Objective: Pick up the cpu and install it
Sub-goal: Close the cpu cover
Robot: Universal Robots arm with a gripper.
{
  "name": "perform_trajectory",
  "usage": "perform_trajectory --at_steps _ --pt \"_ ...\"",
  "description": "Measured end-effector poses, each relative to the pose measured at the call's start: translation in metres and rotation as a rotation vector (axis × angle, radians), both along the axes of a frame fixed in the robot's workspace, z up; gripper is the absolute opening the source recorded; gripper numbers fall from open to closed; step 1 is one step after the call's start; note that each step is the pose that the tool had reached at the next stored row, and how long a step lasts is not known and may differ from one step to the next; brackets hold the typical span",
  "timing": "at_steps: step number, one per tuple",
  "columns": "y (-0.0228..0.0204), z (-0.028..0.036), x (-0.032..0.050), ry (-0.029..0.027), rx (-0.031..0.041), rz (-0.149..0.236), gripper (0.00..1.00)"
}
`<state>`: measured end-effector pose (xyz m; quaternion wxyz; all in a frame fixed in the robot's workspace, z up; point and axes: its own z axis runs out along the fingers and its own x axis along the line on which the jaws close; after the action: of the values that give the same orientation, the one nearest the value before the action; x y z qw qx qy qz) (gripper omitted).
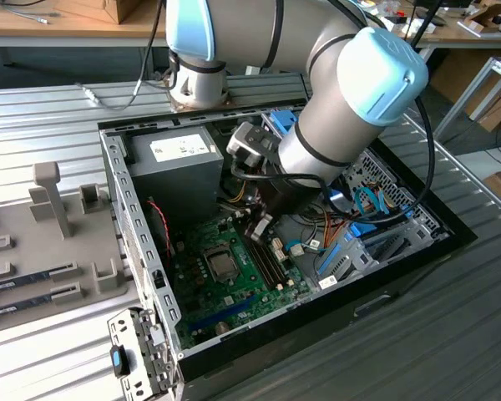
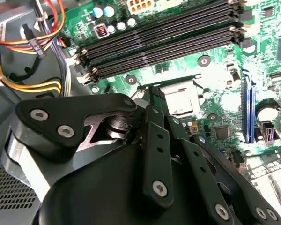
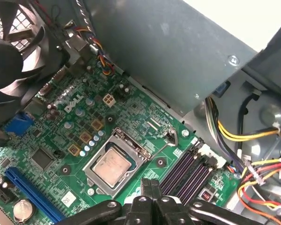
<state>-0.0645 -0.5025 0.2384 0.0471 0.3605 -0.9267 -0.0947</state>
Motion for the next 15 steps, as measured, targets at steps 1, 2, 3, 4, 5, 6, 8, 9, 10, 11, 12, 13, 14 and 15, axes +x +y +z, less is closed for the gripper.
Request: perform_trajectory --at_steps 1,2,3,4,5,6,8,9,10,11,12,13,14,15 --pt "0.0008 0.0000 0.0000 0.0000 -0.0001 0.010 0.11" --pt "0.0015 0.0000 0.0000 0.0000 -0.0001 0.024 0.11" --pt "0.0025 -0.0002 0.0000 0.0000 -0.0002 0.046 0.11" --pt "0.0029 -0.0004 0.0000 0.0000 -0.0002 0.060 0.11" --pt "0.0034 -0.0008 0.0000 0.0000 0.0000 0.089 0.11" --pt "0.0035 -0.0012 -0.0001 0.0000 -0.0002 0.125 0.11" --pt "0.0037 -0.0027 -0.0001 -0.0001 -0.0002 0.205 0.11" --pt "0.0048 -0.0036 0.0004 0.0000 -0.0002 0.221 0.11" --pt "0.0059 -0.0038 0.0012 0.0000 -0.0002 0.224 0.11" --pt "0.0078 -0.0040 0.0027 0.0001 -0.0002 0.225 0.11" --pt "0.0099 -0.0042 0.0040 0.0003 -0.0003 0.225 0.11" --pt "0.0131 -0.0047 0.0055 0.0005 0.0000 0.226 0.11" --pt "0.0147 -0.0050 0.0060 0.0009 0.0000 0.228 0.11" --pt "0.0163 -0.0053 0.0063 0.0017 0.0000 0.235 0.11"
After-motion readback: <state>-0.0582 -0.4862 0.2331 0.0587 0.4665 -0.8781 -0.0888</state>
